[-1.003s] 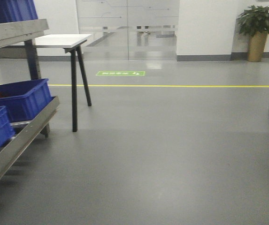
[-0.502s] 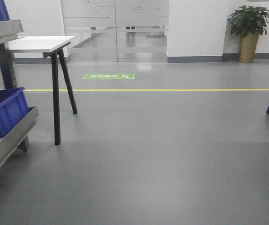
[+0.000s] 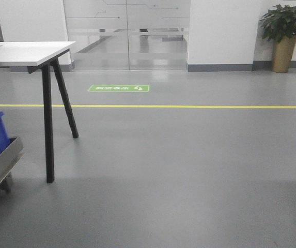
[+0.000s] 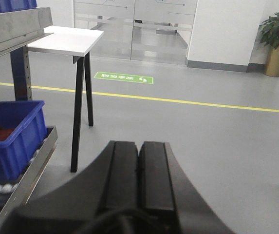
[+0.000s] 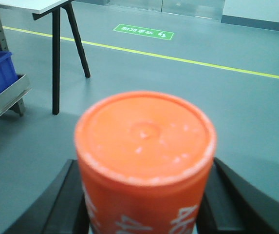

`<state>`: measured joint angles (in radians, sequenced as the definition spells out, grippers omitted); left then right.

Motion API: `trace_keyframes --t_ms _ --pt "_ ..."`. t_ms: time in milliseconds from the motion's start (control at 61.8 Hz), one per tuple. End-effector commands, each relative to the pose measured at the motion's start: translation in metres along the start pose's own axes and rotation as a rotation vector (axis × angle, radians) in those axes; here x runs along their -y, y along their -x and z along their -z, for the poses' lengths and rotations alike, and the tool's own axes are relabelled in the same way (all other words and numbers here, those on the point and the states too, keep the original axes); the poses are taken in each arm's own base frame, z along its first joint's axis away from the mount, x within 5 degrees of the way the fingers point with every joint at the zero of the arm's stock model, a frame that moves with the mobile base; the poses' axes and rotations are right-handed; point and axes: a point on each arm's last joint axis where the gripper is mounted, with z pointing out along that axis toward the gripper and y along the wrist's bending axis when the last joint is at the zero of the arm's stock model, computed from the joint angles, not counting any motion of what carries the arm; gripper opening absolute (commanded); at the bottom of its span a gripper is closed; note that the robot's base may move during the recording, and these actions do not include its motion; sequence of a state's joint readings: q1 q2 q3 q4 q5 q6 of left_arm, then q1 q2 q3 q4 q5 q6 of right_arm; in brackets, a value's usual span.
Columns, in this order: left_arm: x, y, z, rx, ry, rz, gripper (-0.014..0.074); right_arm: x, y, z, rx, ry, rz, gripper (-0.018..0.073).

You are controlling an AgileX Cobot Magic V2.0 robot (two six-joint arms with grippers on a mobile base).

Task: Grab orange capacitor from left shelf to right conveyor
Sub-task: 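Drive the base to the red conveyor table holding the capacitor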

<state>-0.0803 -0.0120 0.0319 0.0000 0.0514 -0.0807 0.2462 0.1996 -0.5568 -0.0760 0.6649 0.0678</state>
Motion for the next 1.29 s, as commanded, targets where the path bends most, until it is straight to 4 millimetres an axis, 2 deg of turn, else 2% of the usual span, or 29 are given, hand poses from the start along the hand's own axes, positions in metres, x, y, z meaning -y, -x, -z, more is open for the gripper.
trace_keyframes --t_ms 0,1278 --pt "0.0007 0.0110 0.0022 0.114 -0.007 0.001 -0.0105 -0.0001 0.0155 0.0021 0.101 0.000 0.014 0.0134" --pt "0.0007 0.0110 0.0022 0.114 -0.007 0.001 -0.0105 -0.0001 0.0155 0.0021 0.101 0.000 0.014 0.0134"
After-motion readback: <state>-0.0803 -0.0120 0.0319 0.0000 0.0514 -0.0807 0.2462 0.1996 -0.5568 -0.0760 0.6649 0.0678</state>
